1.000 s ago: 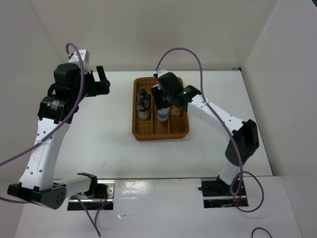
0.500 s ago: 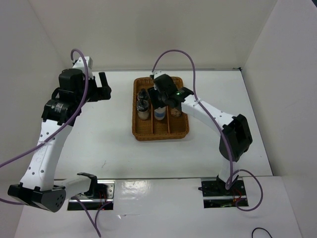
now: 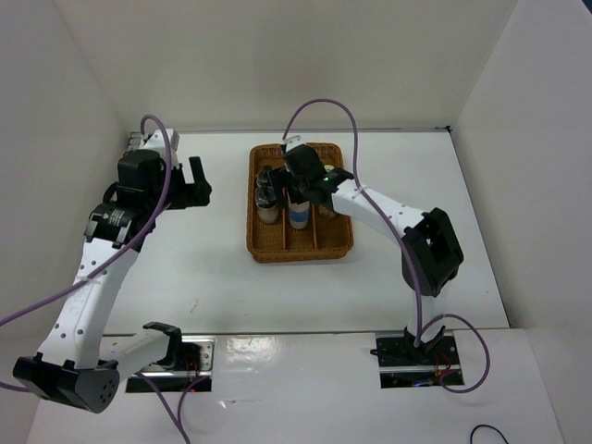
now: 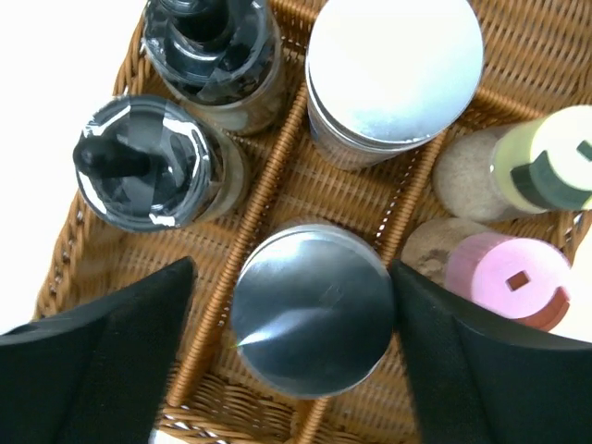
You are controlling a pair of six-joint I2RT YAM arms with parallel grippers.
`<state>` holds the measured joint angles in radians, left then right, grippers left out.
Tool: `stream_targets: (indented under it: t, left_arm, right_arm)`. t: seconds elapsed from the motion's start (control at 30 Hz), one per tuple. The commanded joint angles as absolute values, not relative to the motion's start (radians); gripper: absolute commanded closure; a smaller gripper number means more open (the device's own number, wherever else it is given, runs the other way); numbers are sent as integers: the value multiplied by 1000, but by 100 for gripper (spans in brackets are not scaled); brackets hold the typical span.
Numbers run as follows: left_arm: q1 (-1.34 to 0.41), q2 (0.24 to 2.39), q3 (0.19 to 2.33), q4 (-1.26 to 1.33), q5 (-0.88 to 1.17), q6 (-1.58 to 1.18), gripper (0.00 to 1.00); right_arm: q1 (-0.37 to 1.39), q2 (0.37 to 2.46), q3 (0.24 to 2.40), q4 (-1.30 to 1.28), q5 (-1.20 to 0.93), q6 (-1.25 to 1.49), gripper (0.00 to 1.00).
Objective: Organize the condiment bottles
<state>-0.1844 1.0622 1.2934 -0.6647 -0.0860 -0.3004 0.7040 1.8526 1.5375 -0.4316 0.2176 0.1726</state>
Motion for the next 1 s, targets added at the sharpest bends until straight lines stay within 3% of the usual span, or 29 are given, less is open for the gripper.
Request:
stream_targets:
  t: [0.0, 0.37, 0.63, 0.97]
  left_arm:
    - [-178, 1032, 1259, -606, -38, -331, 0]
    - [-178, 994, 1152, -563, -9, -360, 0]
    - [-178, 943, 1017, -476, 9, -379, 0]
    - [-178, 1017, 1058, -485, -11, -354, 0]
  right_arm:
    - [703, 1832, 1532, -360, 250, 199, 3]
    - [703, 1557, 1486, -419, 314, 244, 1]
    - [684, 1293, 1246, -382, 383, 279, 1]
    - [594, 1097, 1074, -362, 321, 311, 1]
